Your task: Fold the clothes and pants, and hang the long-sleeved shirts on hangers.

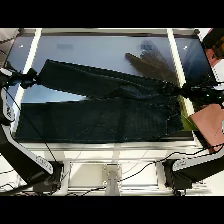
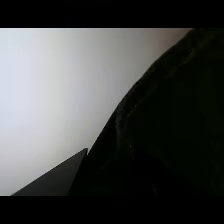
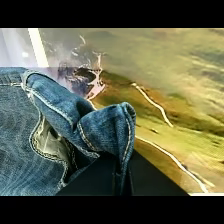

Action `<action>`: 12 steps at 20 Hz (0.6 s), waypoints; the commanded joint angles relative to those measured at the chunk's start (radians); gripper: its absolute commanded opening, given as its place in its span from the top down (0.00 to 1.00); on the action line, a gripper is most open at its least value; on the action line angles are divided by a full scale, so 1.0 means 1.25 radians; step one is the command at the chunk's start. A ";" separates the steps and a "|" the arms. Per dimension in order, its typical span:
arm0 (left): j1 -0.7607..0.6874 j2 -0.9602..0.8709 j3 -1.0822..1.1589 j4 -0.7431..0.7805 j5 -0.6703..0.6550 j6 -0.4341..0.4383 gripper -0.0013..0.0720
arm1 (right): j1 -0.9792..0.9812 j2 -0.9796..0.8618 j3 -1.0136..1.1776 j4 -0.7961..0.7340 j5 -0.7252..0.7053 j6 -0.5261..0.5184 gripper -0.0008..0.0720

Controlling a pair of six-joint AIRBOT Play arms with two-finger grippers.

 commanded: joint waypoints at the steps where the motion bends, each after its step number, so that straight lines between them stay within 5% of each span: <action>1: -0.016 -0.003 0.000 -0.025 0.001 0.022 0.90 | 0.001 0.000 0.001 0.001 -0.002 0.001 0.94; 8: 0.018 0.104 0.002 -0.055 -0.014 0.090 0.94 | 0.001 0.000 0.012 0.002 -0.180 0.055 0.94; 12: 0.042 0.152 0.001 0.032 -0.155 0.090 0.94 | 0.006 0.000 0.012 0.010 -0.297 0.104 0.94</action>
